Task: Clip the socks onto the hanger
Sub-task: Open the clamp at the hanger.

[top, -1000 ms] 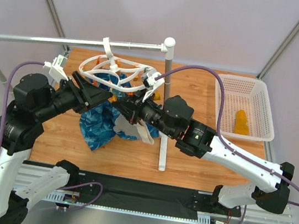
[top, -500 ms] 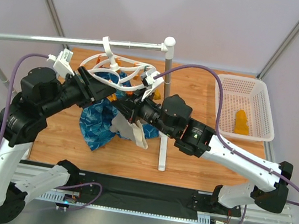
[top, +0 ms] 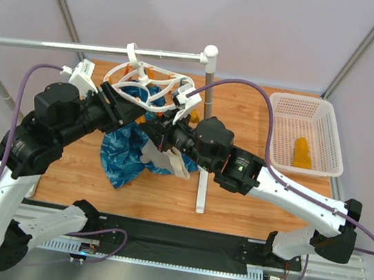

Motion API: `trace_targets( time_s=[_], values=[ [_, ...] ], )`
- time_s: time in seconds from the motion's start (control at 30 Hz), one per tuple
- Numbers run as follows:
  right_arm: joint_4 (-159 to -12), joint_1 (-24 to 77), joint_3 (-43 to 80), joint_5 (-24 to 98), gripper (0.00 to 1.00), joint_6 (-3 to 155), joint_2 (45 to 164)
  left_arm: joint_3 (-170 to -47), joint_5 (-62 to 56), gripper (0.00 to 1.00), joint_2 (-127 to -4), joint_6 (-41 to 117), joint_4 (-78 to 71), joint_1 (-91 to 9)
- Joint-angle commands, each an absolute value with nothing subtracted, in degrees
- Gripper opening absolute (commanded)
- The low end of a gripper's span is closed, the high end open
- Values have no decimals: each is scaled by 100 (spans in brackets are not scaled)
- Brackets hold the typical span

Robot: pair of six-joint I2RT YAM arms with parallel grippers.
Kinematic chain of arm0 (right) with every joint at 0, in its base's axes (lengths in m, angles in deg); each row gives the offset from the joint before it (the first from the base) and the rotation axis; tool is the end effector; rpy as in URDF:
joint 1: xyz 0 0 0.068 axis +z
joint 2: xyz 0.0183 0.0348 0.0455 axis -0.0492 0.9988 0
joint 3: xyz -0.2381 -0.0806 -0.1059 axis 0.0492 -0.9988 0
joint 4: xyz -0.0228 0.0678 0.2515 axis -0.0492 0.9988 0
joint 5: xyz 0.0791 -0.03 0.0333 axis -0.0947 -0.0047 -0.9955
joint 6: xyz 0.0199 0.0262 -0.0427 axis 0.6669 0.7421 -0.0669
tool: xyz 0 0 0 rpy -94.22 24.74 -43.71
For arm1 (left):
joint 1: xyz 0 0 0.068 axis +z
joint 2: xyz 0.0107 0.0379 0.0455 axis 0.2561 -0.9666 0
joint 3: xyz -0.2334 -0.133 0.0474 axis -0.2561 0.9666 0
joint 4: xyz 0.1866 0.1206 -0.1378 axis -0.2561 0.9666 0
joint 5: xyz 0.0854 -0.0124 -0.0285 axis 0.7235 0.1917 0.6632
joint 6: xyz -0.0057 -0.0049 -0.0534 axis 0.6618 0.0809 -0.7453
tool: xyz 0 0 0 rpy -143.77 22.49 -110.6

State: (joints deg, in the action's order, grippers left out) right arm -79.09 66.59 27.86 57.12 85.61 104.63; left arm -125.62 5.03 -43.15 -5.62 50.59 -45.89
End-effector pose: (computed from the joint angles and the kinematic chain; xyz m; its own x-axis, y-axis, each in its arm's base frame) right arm 0.1221 0.3041 0.4447 -0.2582 0.1047 -0.9604 -0.8022 0.5308 0.2735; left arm 0.1133 -0.0684 0.4858 -0.5647 -0.6130 -0.5526 0.1001 0.6138 -0.7831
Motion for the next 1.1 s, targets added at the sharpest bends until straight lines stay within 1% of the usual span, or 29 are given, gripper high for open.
trace_targets(
  time_s=[0.0, 0.13, 0.3, 0.33, 0.4, 0.5, 0.53, 0.63, 0.67, 0.7, 0.8, 0.83, 0.97, 1.07],
  values=[
    [-7643, 6723, 2992, 5899, 0, 8374, 10557, -12775, 1059, 50, -4415, -399, 5026, -4718],
    [-7625, 6723, 3019, 5952, 0, 8347, 10583, -12802, 1227, 43, -4468, -407, 5009, -4868],
    [-7608, 6732, 3028, 5979, 0, 8286, 10566, -12793, 1368, 41, -4485, -372, 4982, -4982],
    [-7599, 6723, 3028, 5978, 0, 8286, 10575, -12793, 1376, 36, -4485, -372, 4991, -4991],
    [-7599, 6732, 3010, 5935, 0, 8259, 10557, -12793, 1368, 32, -4503, -337, 4982, -5000],
    [-7608, 6732, 2966, 5926, 3, 8259, 10513, -12775, 1315, 19, -4520, -328, 4982, -5008],
    [-7573, 6740, 2975, 5926, 8, 8268, 10504, -12758, 1297, 12, -4521, -328, 4982, -5008],
    [-7546, 6723, 2966, 5952, 20, 8259, 10504, -12714, 1271, 0, -4512, -354, 4965, -5008],
    [-7546, 6723, 2957, 5952, 22, 8268, 10496, -12696, 1262, 0, -4494, -372, 4956, -5008],
    [-7546, 6723, 2940, 5961, 28, 8268, 10478, -12661, 1253, 0, -4477, -390, 4921, -5017],
    [-7511, 6723, 2940, 5970, 40, 8242, 10443, -12617, 1271, 0, -4442, -398, 4895, -5017],
    [-7511, 6723, 2905, 5978, 45, 8242, 10417, -12591, 1279, 0, -4424, -398, 4886, -5017],
    [-7581, 6697, 2825, 6014, 48, 8207, 10329, -12503, 1271, 0, -4310, -425, 4816, -5009],
    [-7502, 6670, 2860, 5803, 52, 8250, 10285, -12424, 1306, 0, -4292, -425, 4771, -5017]
  ],
)
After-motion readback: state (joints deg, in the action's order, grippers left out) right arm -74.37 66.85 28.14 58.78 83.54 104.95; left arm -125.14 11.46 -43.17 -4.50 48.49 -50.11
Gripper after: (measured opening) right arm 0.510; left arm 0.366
